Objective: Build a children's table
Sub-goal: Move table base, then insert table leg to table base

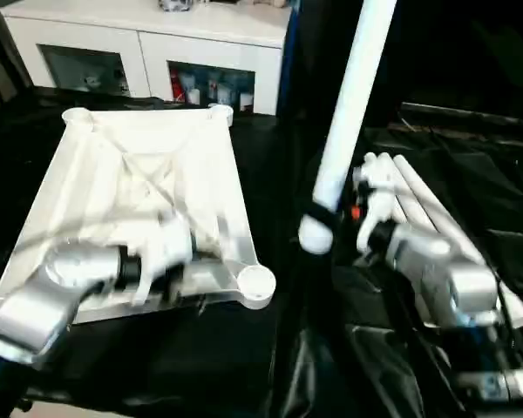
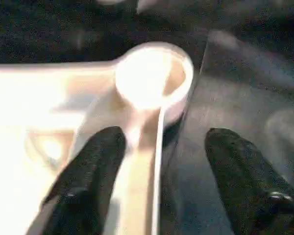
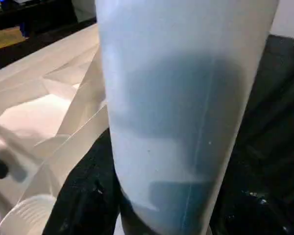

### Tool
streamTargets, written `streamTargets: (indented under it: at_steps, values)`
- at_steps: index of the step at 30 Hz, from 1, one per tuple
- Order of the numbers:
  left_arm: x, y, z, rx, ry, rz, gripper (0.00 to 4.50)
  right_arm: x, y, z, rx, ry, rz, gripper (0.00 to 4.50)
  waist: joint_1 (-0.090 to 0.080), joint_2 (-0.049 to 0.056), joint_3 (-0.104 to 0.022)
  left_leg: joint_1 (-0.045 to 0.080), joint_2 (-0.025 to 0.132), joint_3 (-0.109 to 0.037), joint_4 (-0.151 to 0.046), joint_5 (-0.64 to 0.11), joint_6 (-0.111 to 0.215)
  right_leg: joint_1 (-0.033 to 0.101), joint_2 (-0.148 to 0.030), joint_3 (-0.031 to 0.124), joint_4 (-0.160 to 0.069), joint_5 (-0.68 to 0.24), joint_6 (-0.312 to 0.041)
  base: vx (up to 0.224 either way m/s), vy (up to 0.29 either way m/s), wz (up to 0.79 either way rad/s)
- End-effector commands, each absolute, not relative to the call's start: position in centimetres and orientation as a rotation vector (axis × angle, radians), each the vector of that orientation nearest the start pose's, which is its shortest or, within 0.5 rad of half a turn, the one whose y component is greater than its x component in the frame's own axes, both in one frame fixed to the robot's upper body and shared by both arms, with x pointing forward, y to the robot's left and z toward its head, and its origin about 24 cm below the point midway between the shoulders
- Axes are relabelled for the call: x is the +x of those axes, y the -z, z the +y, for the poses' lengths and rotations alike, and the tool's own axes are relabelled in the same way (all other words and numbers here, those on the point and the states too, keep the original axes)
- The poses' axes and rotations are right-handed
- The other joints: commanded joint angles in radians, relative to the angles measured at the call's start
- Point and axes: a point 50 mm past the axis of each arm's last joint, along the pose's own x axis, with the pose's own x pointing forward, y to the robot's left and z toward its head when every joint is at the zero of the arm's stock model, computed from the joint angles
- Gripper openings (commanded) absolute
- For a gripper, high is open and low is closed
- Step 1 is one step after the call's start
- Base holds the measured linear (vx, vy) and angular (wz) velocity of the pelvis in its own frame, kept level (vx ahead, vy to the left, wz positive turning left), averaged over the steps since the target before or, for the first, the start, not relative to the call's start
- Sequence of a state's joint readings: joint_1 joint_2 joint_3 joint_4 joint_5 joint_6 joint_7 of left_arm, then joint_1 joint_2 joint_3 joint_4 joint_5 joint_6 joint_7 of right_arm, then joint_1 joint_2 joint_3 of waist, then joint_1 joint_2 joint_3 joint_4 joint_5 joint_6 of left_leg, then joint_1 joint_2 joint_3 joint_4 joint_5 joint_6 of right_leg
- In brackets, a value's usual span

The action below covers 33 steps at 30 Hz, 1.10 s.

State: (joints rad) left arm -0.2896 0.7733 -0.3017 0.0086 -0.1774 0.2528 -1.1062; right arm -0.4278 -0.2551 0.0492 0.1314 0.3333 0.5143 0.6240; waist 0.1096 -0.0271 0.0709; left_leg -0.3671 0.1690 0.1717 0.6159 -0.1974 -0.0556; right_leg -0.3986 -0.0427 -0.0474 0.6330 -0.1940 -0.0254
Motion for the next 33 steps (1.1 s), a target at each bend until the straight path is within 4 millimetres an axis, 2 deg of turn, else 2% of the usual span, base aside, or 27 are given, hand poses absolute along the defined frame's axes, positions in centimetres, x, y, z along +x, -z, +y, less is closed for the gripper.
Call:
streamTargets:
  at_steps: [1,2,5,14,21,32,33]
  values:
    - [26.5,-8.4,19.4,0.602,1.252,0.463,2.74,31.4,-9.9,-13.0,0.078,-0.778,0.186,1.91,-0.003,0.024,-0.070,0.021,0.058,-0.025,-0.088,-0.214,-0.062,0.041,-0.100,0.058,-0.079,-0.248,-0.150,0.000,0.000,0.00]
    - [26.5,-8.1,19.7,0.614,1.259,0.495,2.57,31.4,-10.0,-12.9,0.080,-0.780,0.184,1.91,-0.002,0.027,-0.069,0.021,0.059,-0.026,-0.089,-0.220,-0.063,0.041,-0.101,0.058,-0.079,-0.254,-0.153,0.000,0.000,0.00]
    - [26.4,-7.6,20.3,0.625,1.268,0.559,2.47,31.3,-10.0,-12.7,0.079,-0.784,0.181,1.91,-0.003,0.029,-0.071,0.023,0.060,-0.026,-0.089,-0.225,-0.064,0.039,-0.100,0.058,-0.074,-0.236,-0.165,0.000,0.000,0.00]
    - [26.8,-7.5,21.3,0.610,1.232,0.580,1.60,31.3,-10.0,-12.6,0.073,-0.793,0.174,1.91,-0.002,0.027,-0.073,0.019,0.059,-0.024,-0.086,-0.197,-0.057,0.043,-0.101,0.057,-0.069,-0.171,-0.193,0.000,0.000,0.00]
    - [26.9,-7.6,21.5,0.592,1.224,0.569,0.93,31.3,-9.9,-12.2,0.072,-0.806,0.173,1.91,-0.001,0.028,-0.071,0.021,0.060,-0.026,-0.088,-0.222,-0.057,0.041,-0.103,0.057,-0.073,-0.218,-0.188,0.000,0.000,0.00]
    - [27.3,-7.2,21.1,0.575,1.199,0.574,0.10,31.3,-10.0,-12.3,0.073,-0.803,0.165,1.91,0.001,0.034,-0.072,0.022,0.061,-0.025,-0.087,-0.220,-0.061,0.041,-0.103,0.058,-0.071,-0.191,-0.196,0.000,0.000,0.00]
    - [27.4,-7.1,21.1,0.574,1.190,0.574,0.00,31.3,-10.0,-12.3,0.075,-0.801,0.164,1.91,0.001,0.032,-0.071,0.022,0.060,-0.025,-0.087,-0.226,-0.061,0.042,-0.103,0.058,-0.073,-0.200,-0.195,0.000,0.000,0.00]
